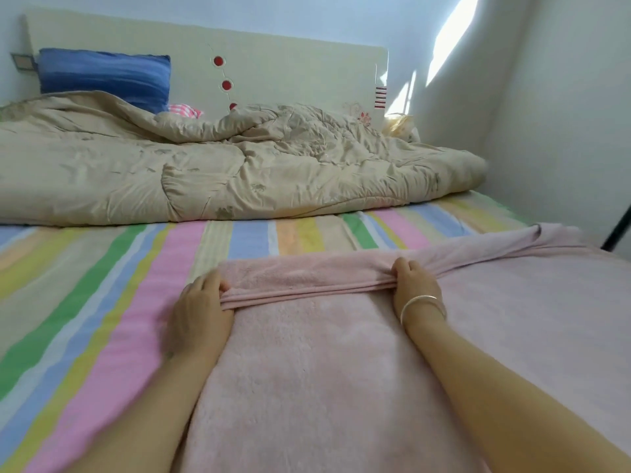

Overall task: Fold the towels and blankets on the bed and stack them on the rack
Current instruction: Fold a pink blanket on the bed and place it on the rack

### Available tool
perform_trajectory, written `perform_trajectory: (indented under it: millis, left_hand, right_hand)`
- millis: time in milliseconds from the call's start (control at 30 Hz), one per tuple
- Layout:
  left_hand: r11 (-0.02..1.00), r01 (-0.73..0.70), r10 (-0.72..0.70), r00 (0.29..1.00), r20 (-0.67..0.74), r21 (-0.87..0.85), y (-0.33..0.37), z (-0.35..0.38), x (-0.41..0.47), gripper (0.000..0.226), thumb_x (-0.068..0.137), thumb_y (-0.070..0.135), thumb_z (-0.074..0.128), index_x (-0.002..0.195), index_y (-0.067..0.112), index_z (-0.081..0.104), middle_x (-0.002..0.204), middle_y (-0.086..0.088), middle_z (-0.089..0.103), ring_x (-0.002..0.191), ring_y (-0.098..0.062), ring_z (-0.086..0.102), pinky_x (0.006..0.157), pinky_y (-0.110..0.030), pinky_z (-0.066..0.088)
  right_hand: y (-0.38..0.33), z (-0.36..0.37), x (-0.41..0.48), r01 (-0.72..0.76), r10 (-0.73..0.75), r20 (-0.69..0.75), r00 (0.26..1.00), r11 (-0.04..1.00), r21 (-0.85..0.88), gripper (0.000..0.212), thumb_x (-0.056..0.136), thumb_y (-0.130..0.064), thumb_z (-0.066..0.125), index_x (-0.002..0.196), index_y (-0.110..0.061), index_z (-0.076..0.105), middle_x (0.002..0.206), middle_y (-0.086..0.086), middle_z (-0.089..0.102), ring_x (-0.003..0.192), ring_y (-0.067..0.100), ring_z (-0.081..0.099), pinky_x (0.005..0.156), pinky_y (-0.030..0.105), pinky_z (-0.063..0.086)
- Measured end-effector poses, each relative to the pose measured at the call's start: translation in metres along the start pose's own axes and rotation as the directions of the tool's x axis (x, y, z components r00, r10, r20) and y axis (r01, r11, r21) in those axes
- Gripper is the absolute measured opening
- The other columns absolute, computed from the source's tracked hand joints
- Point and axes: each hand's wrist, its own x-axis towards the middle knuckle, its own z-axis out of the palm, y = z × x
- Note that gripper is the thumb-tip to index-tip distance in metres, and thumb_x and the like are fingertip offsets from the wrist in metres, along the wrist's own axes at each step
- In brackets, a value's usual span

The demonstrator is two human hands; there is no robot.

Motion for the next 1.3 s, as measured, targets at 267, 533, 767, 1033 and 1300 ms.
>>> perform_trajectory:
  millis: [267,533,767,1033,1300]
  left_hand:
    - [0.969,-0.244,0.239,0.964,0.114,0.033,0.052,-0.119,-0.063,0.037,0.069,-0.009,0.058,0.092,0.016,0.072,0.094,-0.002,0.066,0.09,-0.03,0.064,0.066,-0.039,0.053]
    - [0.969,-0.233,0.246,0.951,0.186,-0.086,0.06,-0.191,-0.201,0.04,0.064,0.009,0.049,0.097,0.018,0.069,0.098,0.002,0.072,0.092,-0.024,0.068,0.077,-0.038,0.056]
    - [0.989,-0.149,0.148,0.957,0.25,-0.016,0.074,-0.233,-0.254,0.039,0.078,0.002,0.055,0.106,0.023,0.073,0.107,0.0,0.074,0.101,-0.027,0.067,0.085,-0.036,0.053]
    - [0.985,-0.119,0.083,0.962,0.259,0.126,0.092,-0.248,-0.279,0.042,0.088,0.006,0.054,0.115,0.033,0.071,0.114,0.001,0.071,0.108,-0.025,0.062,0.084,-0.036,0.048]
    - [0.994,-0.08,0.06,0.969,0.238,0.078,0.087,-0.259,-0.311,0.043,0.086,0.001,0.055,0.114,0.028,0.072,0.111,-0.001,0.073,0.099,-0.031,0.066,0.08,-0.035,0.049]
  right_hand:
    - [0.086,-0.098,-0.114,0.348,-0.339,-0.092,0.936,0.932,0.103,0.024,0.069,-0.003,0.079,0.088,-0.012,0.068,0.085,0.01,0.061,0.083,0.035,0.062,0.056,0.039,0.05]
    - [0.132,-0.177,-0.234,0.598,-0.589,-0.16,0.792,0.801,0.008,0.01,0.085,-0.02,0.06,0.089,-0.018,0.07,0.085,0.002,0.057,0.076,0.028,0.062,0.044,0.029,0.04]
    - [0.146,-0.194,-0.281,0.621,-0.598,-0.23,0.767,0.783,0.035,0.017,0.084,-0.011,0.062,0.093,-0.015,0.076,0.082,0.003,0.056,0.074,0.029,0.057,0.047,0.035,0.048]
    - [0.151,-0.198,-0.316,0.574,-0.555,-0.176,0.813,0.815,0.08,0.042,0.06,0.009,0.08,0.094,-0.016,0.077,0.082,0.006,0.056,0.074,0.03,0.055,0.044,0.034,0.047]
    - [0.152,-0.215,-0.345,0.573,-0.557,-0.191,0.808,0.819,0.038,0.042,0.065,0.007,0.078,0.096,-0.021,0.077,0.082,0.004,0.054,0.069,0.025,0.053,0.039,0.025,0.039]
